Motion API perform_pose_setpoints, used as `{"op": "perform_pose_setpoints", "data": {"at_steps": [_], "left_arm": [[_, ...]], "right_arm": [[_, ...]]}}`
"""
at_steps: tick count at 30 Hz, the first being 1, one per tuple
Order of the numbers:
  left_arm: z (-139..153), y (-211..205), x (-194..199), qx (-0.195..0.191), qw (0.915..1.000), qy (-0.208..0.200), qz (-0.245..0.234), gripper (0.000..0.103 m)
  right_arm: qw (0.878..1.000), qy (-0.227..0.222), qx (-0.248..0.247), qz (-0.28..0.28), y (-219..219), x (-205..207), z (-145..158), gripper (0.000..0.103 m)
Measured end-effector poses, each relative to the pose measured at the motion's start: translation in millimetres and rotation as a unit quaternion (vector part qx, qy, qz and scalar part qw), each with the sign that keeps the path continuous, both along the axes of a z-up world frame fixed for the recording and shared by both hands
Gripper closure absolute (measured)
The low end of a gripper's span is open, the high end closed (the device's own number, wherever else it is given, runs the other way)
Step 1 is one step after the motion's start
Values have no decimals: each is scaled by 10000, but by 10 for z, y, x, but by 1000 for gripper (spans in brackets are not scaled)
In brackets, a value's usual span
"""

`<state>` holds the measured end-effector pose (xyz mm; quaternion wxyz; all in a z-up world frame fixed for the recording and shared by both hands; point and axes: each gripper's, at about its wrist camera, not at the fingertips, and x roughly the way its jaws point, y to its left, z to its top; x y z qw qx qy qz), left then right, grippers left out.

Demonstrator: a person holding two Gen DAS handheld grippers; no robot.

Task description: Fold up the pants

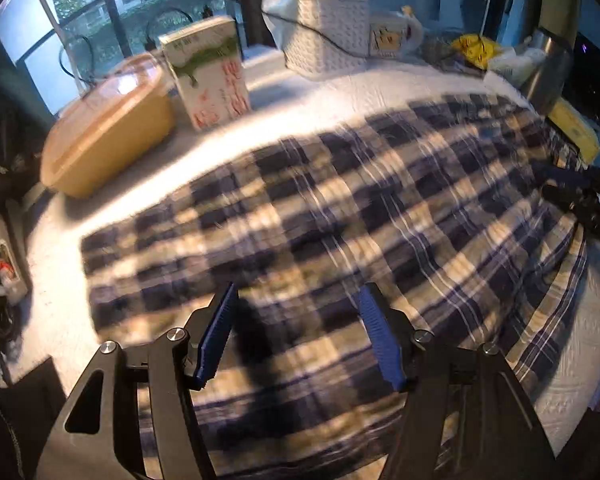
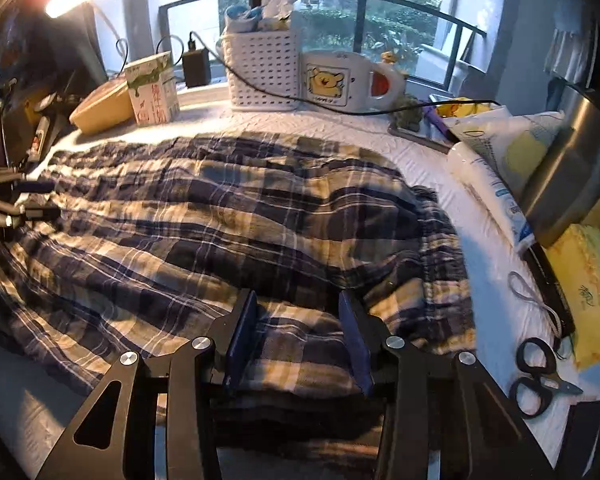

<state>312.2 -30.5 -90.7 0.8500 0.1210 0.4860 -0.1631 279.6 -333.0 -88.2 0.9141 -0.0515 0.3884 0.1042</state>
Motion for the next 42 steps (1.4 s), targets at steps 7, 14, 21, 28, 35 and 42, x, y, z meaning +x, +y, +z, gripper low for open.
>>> {"op": "perform_pose_setpoints", "data": {"at_steps": [7,14,21,28,35,42], "left_arm": [[-33,149,19,-57,9990,8,433,38],[230,433,-286,-210,9969,-286,705,38],[288,765,-566,-397,9935,-298,1024,38],[370,1088,-700,-532,9887,-476,1318,38],[289,1274,-815,-603,9853,-399,1546,38],[226,1386,-905,-665,9822,-282,1734,38]], "right_arm": [[9998,-10,204,-40,-207,-246,54,58],[9986,-58,472,-223,-428,-538,144,58],[9941,-119,950,-503,-548,-797,211,54],[9944,-129,652,-821,-511,-975,240,32],[9840,237,1612,-721,-509,-978,113,32],[9600,535,2611,-859,-524,-714,-92,32]]}}
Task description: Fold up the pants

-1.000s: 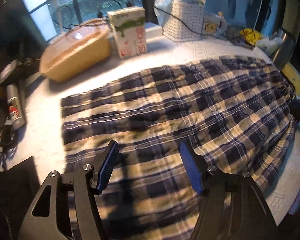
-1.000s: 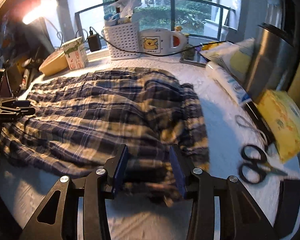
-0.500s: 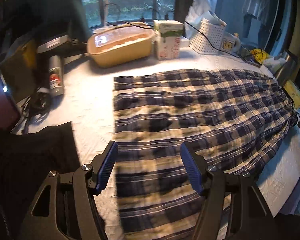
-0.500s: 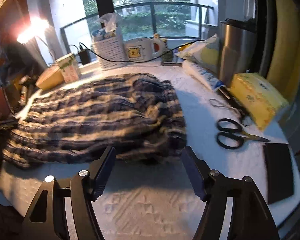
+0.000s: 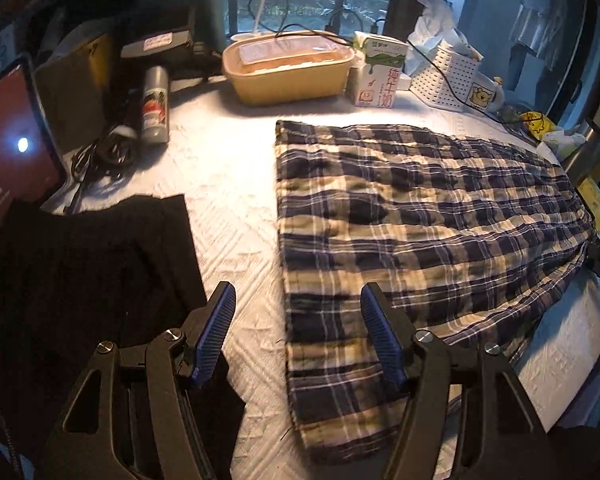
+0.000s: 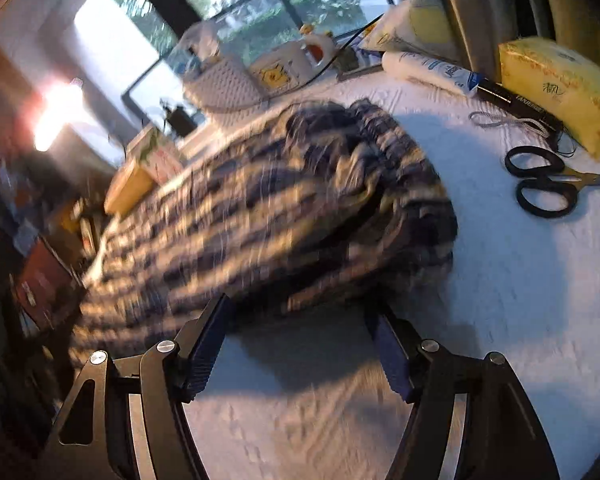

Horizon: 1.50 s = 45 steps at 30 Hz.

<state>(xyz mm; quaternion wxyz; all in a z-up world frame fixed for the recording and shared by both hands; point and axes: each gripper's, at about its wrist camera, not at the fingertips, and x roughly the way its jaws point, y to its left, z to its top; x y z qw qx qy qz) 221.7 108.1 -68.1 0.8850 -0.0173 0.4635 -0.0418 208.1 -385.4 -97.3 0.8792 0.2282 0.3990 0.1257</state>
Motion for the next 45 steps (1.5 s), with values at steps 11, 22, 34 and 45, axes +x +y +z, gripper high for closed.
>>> {"op": "perform_pose_setpoints", "data": {"at_steps": [11,22,34,45], "left_arm": [[-8,19,78,80,9998,-43,148,39],[-46,-189,339,126,9998,71,-108,66],[11,-435,261,-61,9980,-118,-616,66],[46,-114,109,-386,9974,-344,-507,66]], "right_arm": [[9941,-256,876,-587,-265,469,-35,32],[9972,-219,198,-684,-222,903,6,91],[9884,-681,-947,-970,-519,786,531,91],[9787,-1532,-1278,-475,264,621,1285,91]]}}
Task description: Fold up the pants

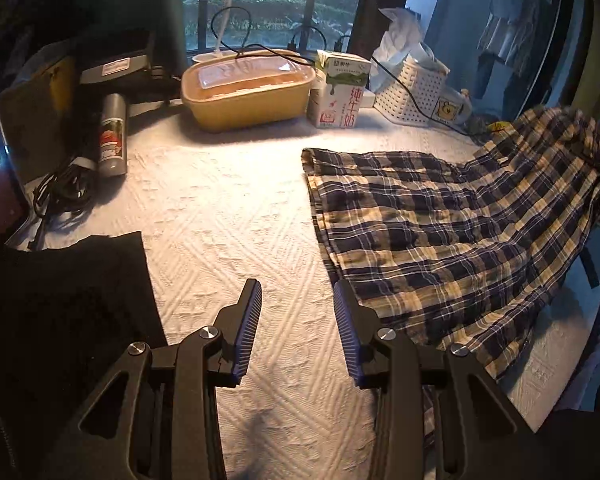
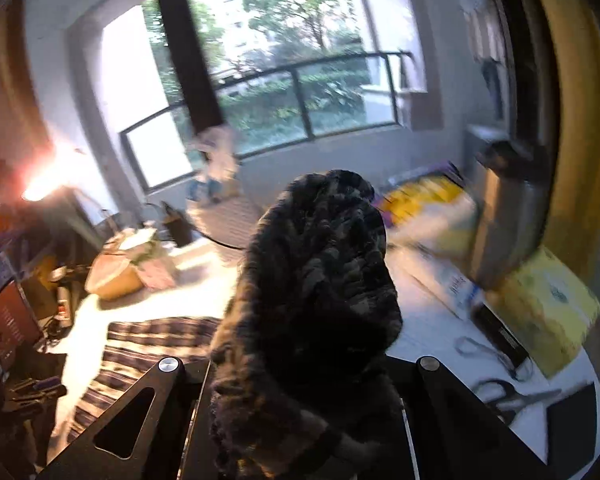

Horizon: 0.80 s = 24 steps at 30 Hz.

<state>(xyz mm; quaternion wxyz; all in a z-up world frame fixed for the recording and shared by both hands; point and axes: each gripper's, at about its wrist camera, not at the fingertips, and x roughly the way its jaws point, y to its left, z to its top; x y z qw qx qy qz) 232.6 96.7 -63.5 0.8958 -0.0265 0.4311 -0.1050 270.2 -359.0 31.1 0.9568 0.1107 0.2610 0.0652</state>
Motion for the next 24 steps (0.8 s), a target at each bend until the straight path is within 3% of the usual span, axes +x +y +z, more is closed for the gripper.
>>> {"op": "perform_pose_setpoints", "data": {"at_steps": [5,12,20,24], "left_arm": [[-63,101,-67,-112,9999,-26,49,66],[-76,367,-211,-333,9991,-98,252,66],[-53,540,-350,-404,9980,-210,437,66],[-85,595,-359,-375,9976,-132,561,65]], "right_arm": [[9977,-170,-404,517,684,33,191,91],[9894,47,-731,1256,1617,181,59,91],[9732,426,-1245,1886,2634,325,-311,91],[9575,965,-1530,2247,2998,370,-652,90]]}}
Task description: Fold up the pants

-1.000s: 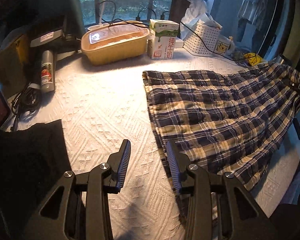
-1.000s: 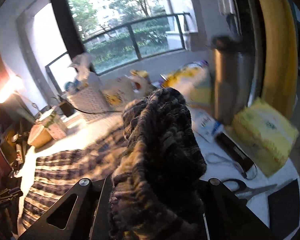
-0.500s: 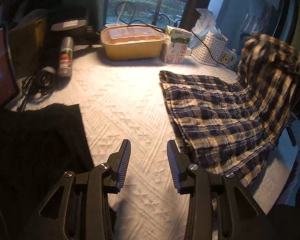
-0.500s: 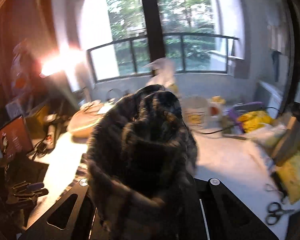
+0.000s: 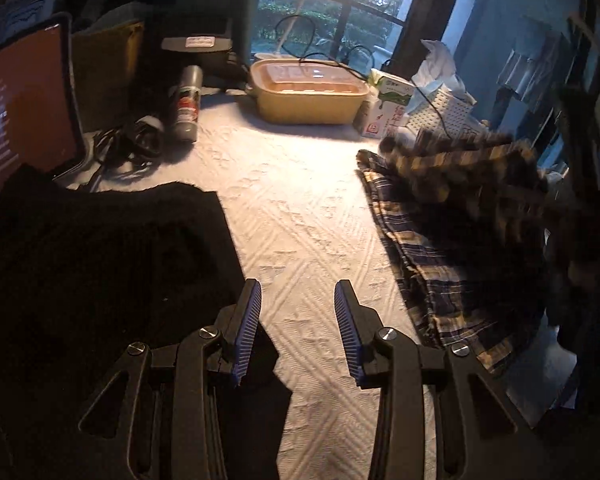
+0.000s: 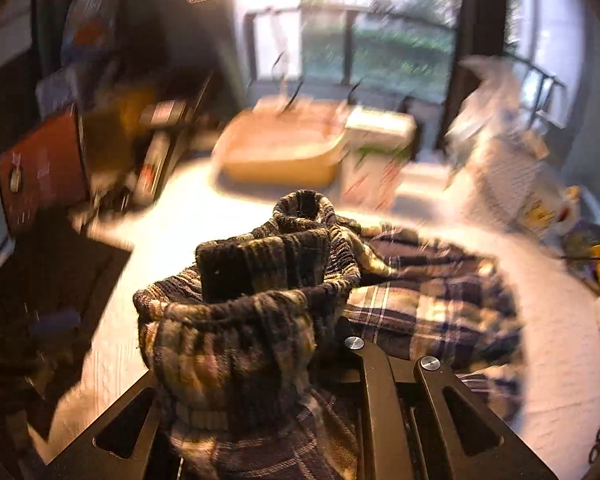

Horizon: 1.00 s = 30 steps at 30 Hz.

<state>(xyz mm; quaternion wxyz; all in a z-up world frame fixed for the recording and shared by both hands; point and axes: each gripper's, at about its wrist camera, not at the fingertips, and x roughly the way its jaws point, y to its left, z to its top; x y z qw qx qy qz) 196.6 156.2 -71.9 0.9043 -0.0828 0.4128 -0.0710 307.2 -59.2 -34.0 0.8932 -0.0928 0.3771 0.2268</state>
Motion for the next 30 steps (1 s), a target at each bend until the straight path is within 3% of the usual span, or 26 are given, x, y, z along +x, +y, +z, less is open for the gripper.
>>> {"op": "perform_pose_setpoints", "data": {"at_steps": [1,3,4,5,6,7,12,18,22,25,30], "left_arm": [[-4,9,8,4,10000,21,31,65],[-9,13,27,7,10000,48,67,65],[-8,4,41,11,9999,63,81,65],[-9,-7,54,16,9999,73,88,65],[-5,-25,72,25,9999,83,91,65],[1,-43,86,39,9999,93,87,65],[132,-216,141,99,9999,14,-8,65],[429,-571,162,137,9980,-457,-406,65],[580,-791,207,244,9956,-660,-620,53],[570,-933,251,302,9946,-581,-808,45],[280,-1193,412,429,9929,-99,-1109,44]], "right_arm": [[9998,119,-114,78,64,-5,-79,89],[9997,113,-116,193,88,-73,-137,76],[9995,107,-85,281,83,-122,-152,59],[9993,133,-31,355,73,-152,-156,26],[9988,166,64,456,59,-184,-151,11],[9982,157,174,556,35,-223,-135,3],[9970,-205,299,681,-107,-403,-7,3],[9952,-294,851,390,-670,-462,177,3],[9898,-346,1342,324,-1085,-557,292,3],[9893,-457,1374,157,-1321,-603,308,3],[9894,-252,1334,-516,-1754,-477,141,6]]}}
